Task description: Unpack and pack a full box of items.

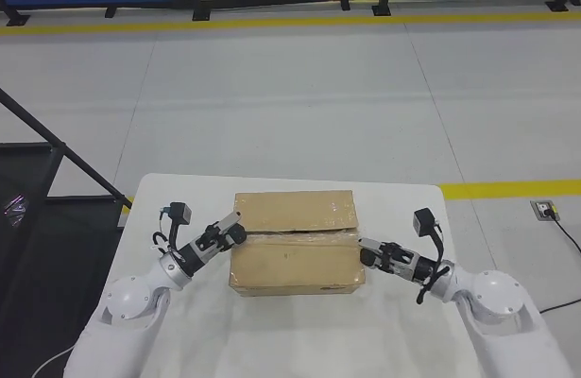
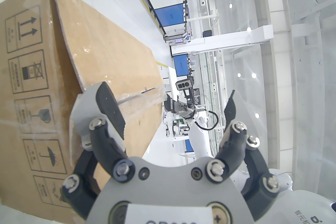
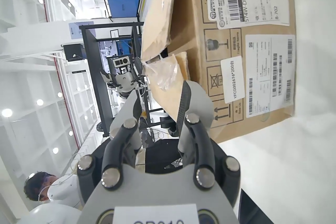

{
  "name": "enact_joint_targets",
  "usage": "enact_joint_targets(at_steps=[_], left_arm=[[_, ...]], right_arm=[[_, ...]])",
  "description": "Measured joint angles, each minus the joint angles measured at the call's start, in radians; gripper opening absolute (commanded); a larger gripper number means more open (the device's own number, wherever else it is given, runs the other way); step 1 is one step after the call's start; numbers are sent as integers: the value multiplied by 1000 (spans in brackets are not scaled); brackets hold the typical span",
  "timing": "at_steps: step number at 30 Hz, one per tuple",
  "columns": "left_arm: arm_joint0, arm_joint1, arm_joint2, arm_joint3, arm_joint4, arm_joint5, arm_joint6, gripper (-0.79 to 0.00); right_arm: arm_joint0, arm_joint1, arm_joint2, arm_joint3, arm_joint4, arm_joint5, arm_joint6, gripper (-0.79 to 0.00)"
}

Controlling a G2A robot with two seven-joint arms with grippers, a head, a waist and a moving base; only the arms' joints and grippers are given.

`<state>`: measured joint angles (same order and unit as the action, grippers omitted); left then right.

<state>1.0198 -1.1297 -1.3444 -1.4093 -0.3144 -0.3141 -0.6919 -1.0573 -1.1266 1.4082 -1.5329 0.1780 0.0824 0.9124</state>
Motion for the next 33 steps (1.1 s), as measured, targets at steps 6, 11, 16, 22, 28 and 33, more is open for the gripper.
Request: enact_joint_targets(at_steps=[6, 11, 16, 22, 28, 33], left_arm=[[2, 0, -4, -2, -3, -2, -1, 0], [2, 0, -4, -3, -3, 2, -2, 0], [2, 0, -4, -4, -2, 0, -1, 0], [4, 0, -5, -6, -3, 1, -1, 0], [6, 0, -3, -11, -1, 1, -3, 0], [5, -1, -1, -11, 0, 0, -5, 0]], right_arm=[[23, -1, -24, 22, 12, -11, 4, -280], [41, -3, -41, 34, 31, -25, -9, -403], [57, -4, -53, 41, 44, -25, -18, -416], [46, 0, -38, 34, 61, -44, -27, -422], [7, 10, -15, -1, 61, -39, 10, -403], [-23, 19, 10, -29, 60, -19, 19, -376]])
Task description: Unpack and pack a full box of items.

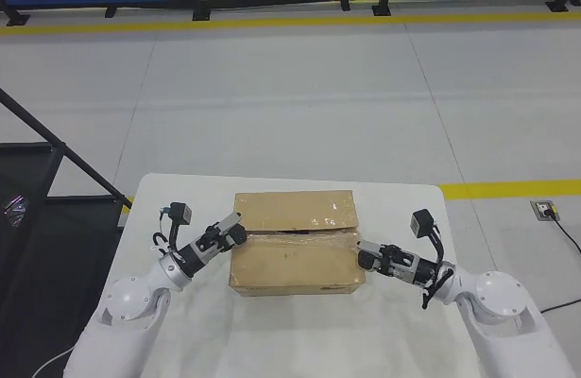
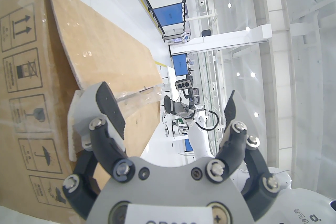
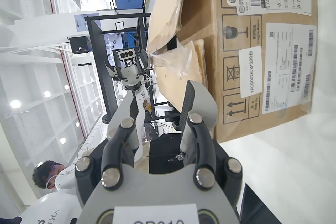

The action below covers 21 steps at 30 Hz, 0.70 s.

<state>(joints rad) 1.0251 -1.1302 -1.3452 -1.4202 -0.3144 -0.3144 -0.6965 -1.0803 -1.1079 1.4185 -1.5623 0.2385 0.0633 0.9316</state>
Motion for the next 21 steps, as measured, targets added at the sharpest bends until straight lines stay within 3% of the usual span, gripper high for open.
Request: enact_joint_targets(at_steps=[5, 14, 18, 21], left_arm=[[-1, -1, 2, 1, -3, -1, -1, 0], [1, 0, -7, 2, -9, -4, -4, 0], [3, 1, -11, 2, -12, -6, -5, 0], [4, 1, -13, 2, -15, -7, -5, 0]], right_arm=[[14, 0, -17, 8, 4, 31, -9, -329], [86, -7, -78, 70, 9, 57, -21, -363], [112, -10, -101, 94, 8, 68, -33, -428], [123, -11, -111, 99, 1, 76, -44, -545]])
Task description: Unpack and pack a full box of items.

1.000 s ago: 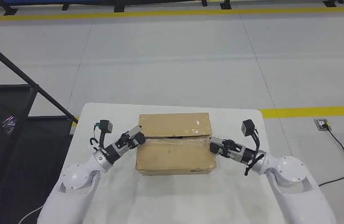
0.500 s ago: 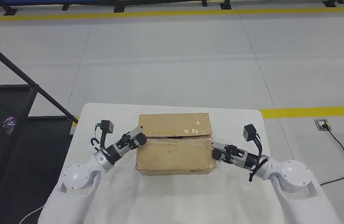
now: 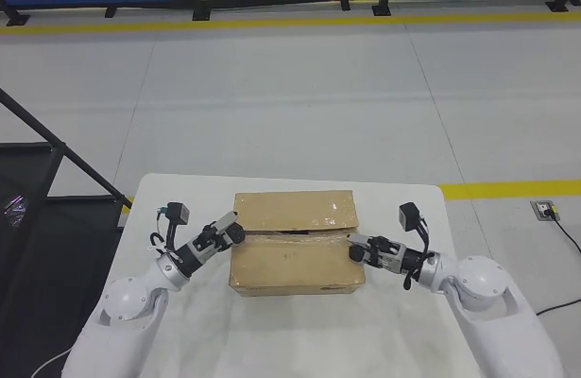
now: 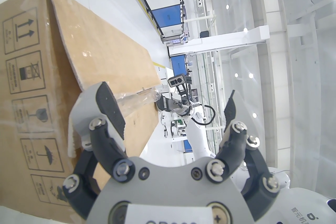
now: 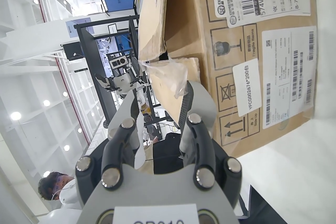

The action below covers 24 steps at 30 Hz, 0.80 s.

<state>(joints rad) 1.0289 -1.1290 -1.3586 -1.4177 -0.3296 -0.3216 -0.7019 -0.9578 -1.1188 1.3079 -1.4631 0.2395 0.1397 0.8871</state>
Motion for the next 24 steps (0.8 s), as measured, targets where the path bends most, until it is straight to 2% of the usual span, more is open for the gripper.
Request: enact_joint_targets(at_steps=[2, 4, 6, 11, 24], left_arm=[[0, 0, -1, 0, -2, 0, -1, 0], [0, 0, -1, 1, -4, -2, -1, 0], [0, 0, -1, 1, -5, -2, -1, 0], [0, 0, -1, 1, -9, 0, -5, 0], [6, 0, -1, -13, -6, -2, -3, 0]], right_arm=[[2, 1, -2, -1, -6, 5, -6, -603], [2, 2, -1, -5, -21, 18, -25, -742], [-3, 3, 0, -12, -47, 48, -65, -785], [-18, 4, -7, -49, -72, 73, -107, -785], [-64, 6, -21, -186, -151, -67, -183, -785]])
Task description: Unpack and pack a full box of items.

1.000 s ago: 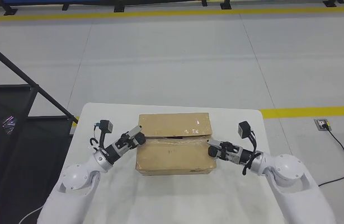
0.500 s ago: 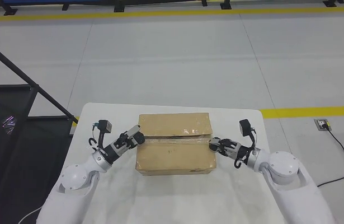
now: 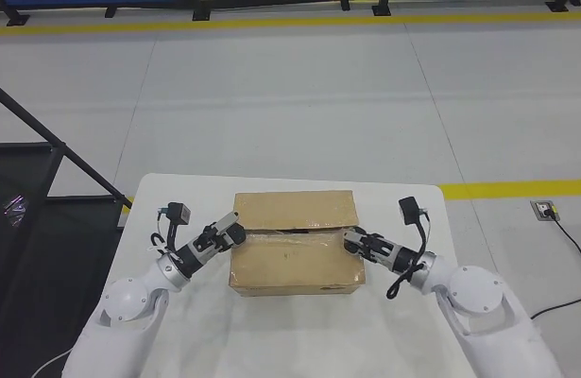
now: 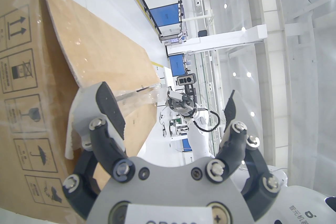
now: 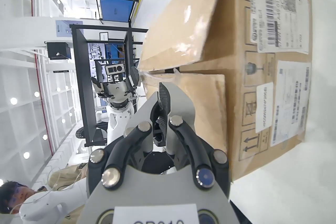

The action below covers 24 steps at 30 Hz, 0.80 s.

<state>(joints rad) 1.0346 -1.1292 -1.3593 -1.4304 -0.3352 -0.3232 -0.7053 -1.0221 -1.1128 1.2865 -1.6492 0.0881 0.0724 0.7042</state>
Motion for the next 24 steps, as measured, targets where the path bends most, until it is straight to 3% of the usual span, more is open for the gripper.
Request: enact_joint_targets(at_steps=[15, 24], left_arm=[[5, 0, -1, -38, -3, 9, 1, 0], [-37, -8, 38, -25, 13, 38, 27, 0]], right_arm=[[-23, -12, -46, -67, -163, -214, -218, -785], [-16, -21, -65, -50, -193, -239, -261, -785]])
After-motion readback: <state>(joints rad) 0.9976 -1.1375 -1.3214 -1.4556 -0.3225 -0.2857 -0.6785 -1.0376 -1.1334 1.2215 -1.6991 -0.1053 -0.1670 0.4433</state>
